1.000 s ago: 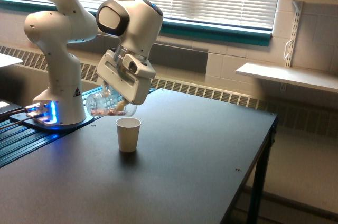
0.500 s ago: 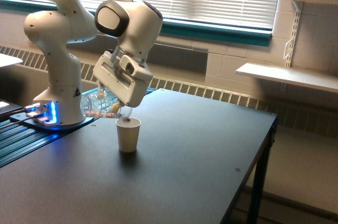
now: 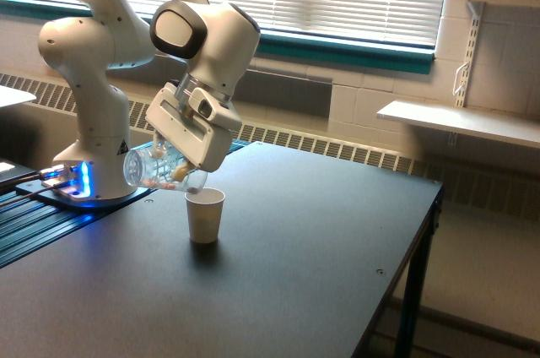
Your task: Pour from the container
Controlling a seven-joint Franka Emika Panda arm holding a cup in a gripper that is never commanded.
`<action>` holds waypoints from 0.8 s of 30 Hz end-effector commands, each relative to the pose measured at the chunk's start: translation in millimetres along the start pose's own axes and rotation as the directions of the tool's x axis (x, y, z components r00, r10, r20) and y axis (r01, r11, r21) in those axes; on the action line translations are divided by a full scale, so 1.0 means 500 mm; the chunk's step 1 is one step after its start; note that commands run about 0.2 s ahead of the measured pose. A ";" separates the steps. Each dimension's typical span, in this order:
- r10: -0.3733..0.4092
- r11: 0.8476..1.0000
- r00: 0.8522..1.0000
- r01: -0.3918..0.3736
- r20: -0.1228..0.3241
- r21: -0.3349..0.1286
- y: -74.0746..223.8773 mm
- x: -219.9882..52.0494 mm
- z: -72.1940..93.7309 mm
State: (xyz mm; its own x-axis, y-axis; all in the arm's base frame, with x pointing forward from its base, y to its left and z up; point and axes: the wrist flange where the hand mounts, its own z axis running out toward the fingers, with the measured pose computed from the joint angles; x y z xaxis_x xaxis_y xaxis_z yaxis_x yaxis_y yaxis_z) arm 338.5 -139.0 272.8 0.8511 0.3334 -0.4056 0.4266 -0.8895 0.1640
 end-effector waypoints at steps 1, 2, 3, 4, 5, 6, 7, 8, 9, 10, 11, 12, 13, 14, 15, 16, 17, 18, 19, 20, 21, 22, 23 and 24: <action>0.027 1.000 1.000 -0.027 0.016 -0.009 -0.001 -0.005 -0.001; 0.028 1.000 0.999 -0.028 0.015 -0.008 -0.001 -0.005 -0.003; 0.030 1.000 0.999 -0.030 0.014 -0.007 -0.001 -0.004 -0.004; 0.031 1.000 0.999 -0.030 0.010 -0.009 -0.001 -0.003 -0.006; 0.030 1.000 1.000 -0.030 0.006 -0.009 -0.001 -0.002 -0.006; 0.028 1.000 1.000 -0.028 0.006 -0.008 -0.002 -0.002 -0.006; 0.026 1.000 1.000 -0.026 0.005 -0.009 -0.003 -0.002 -0.006; 0.028 1.000 1.000 -0.028 0.001 -0.014 -0.003 -0.001 -0.006; 0.032 0.999 0.999 -0.032 -0.003 -0.019 -0.004 0.000 -0.006; 0.036 0.999 0.999 -0.036 -0.005 -0.024 -0.005 0.000 -0.005; 0.039 0.999 0.999 -0.039 -0.005 -0.028 -0.006 0.000 -0.004; 0.041 0.999 0.999 -0.041 -0.004 -0.033 -0.007 0.000 -0.004; 0.043 0.999 0.999 -0.043 -0.003 -0.032 -0.007 -0.001 -0.003; 0.042 0.999 0.999 -0.042 -0.002 -0.027 -0.008 -0.001 -0.003; 0.043 0.999 0.999 -0.043 -0.006 -0.031 -0.008 0.000 -0.005; 0.049 0.998 0.999 -0.049 -0.013 -0.041 -0.010 0.002 -0.006; 0.050 0.998 0.999 -0.051 -0.019 -0.049 -0.011 0.002 -0.006; 0.050 0.997 0.999 -0.051 -0.022 -0.052 -0.013 0.003 -0.005; 0.052 0.997 0.998 -0.053 -0.024 -0.055 -0.014 0.003 -0.007; 0.057 0.996 0.998 -0.059 -0.029 -0.064 -0.015 0.004 -0.008; 0.061 0.996 0.998 -0.063 -0.034 -0.068 -0.016 0.004 -0.008; 0.064 0.995 0.997 -0.066 -0.037 -0.069 -0.017 0.004 -0.008; 0.066 0.995 0.997 -0.068 -0.037 -0.069 -0.018 0.003 -0.008; 0.065 0.995 0.997 -0.068 -0.039 -0.072 -0.019 0.004 -0.008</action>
State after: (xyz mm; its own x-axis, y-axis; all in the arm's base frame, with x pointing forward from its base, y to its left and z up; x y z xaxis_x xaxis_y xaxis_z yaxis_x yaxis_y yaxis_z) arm 335.8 -133.7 271.4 0.8669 0.3129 -0.3880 0.4171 -0.8817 0.2208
